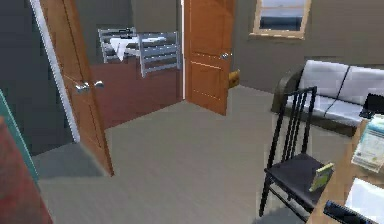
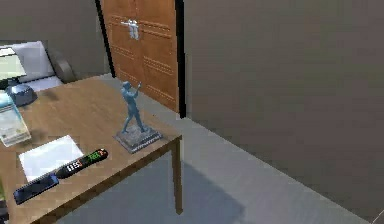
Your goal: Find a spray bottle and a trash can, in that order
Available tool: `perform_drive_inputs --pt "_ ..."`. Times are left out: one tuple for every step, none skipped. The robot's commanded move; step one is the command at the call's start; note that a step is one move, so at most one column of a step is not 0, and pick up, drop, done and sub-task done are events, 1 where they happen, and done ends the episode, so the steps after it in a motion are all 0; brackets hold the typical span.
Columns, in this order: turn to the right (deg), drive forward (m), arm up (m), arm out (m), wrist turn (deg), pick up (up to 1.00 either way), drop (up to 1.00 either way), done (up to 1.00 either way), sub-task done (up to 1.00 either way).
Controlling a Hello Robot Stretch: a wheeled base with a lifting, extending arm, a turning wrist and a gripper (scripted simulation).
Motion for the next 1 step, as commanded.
perform_drive_inputs --pt "0.0 1.00 0.00 0.00 0.0 0.00 0.00 0.00 0.00"
